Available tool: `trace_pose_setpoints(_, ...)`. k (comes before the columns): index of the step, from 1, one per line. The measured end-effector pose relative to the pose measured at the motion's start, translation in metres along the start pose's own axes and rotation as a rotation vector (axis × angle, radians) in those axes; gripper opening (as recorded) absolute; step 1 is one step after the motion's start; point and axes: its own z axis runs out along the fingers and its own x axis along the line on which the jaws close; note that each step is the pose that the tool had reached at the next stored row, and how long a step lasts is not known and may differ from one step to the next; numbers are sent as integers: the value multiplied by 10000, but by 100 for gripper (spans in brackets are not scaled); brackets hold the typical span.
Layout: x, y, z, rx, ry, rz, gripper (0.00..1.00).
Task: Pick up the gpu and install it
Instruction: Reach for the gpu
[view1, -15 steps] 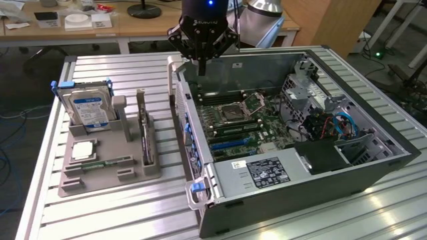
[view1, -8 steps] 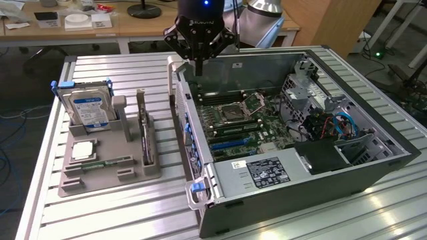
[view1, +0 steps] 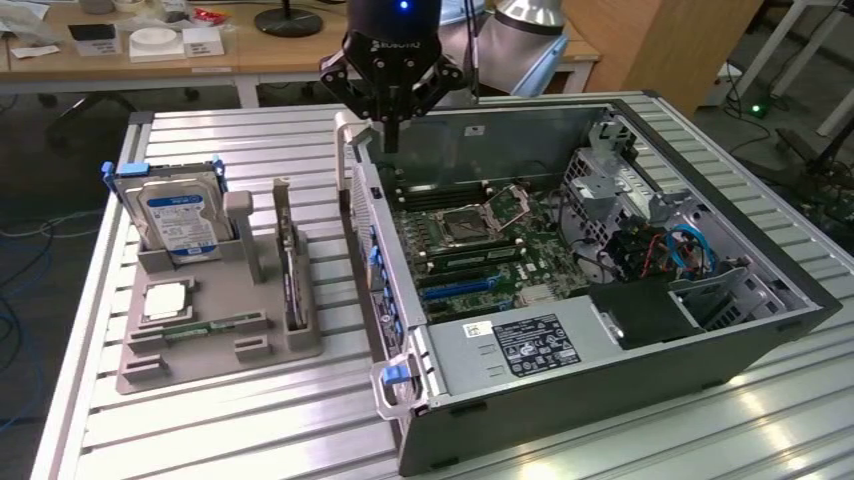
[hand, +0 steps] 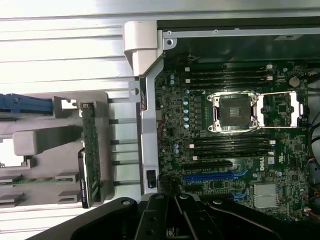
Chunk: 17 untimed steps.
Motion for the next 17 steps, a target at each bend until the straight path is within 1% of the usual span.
trace_pose_setpoints(17, 149, -11, -2, 0, 4, 0, 10)
